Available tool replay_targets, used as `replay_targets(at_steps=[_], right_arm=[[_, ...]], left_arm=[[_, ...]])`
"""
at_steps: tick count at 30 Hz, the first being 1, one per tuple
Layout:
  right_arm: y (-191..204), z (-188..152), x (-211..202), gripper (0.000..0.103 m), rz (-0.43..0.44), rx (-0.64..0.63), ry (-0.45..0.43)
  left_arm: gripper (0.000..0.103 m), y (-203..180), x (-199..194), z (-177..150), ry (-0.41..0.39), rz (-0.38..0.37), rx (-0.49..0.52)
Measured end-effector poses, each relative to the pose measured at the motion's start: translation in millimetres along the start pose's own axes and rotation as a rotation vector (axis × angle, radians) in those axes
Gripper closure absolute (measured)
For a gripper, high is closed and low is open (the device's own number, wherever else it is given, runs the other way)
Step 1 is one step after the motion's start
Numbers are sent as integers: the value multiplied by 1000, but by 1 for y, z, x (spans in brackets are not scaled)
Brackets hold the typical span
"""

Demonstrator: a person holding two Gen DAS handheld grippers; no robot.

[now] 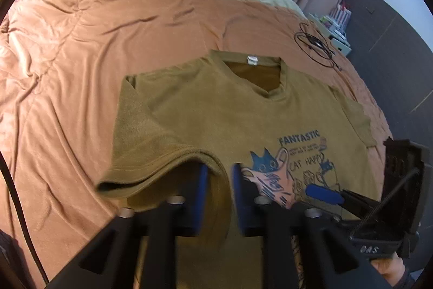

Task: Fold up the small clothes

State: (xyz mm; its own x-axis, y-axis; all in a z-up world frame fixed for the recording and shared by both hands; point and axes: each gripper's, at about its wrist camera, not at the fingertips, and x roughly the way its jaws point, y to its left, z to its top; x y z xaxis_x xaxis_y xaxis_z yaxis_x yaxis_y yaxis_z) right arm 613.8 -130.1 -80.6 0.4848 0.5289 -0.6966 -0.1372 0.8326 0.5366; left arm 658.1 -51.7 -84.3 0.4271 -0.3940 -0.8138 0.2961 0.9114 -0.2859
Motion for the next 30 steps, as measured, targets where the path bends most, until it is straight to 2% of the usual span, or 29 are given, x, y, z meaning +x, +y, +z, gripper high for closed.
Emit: replay_targets(at_steps=[2,3,9,19,22,26,30], right_arm=[[2,-1,-2,28,-1,-7,5],[4,-1,-2,28,-9,-16,5],[40,1,12,28,-13,-126,29],[123,2,51,29,-24,-348,59],[139,2,69,39,-31,-389,80],[158,-3,93,39,-37,-418,113],[170,2,131,41,-46,-449,149]], left_arm=[[54,2,-8,-2,-20,5,0],[51,6,-16,-3,-40,11,-5],[51,49,-34,-12,-53,116,-90],[51,122,-52,-46,-40,188,-226],[51,139,-58,-55,-40,200,-249],[51,161,-64,-67,-39,214,-299],[51,173,-65,-75,-38,198,-325]])
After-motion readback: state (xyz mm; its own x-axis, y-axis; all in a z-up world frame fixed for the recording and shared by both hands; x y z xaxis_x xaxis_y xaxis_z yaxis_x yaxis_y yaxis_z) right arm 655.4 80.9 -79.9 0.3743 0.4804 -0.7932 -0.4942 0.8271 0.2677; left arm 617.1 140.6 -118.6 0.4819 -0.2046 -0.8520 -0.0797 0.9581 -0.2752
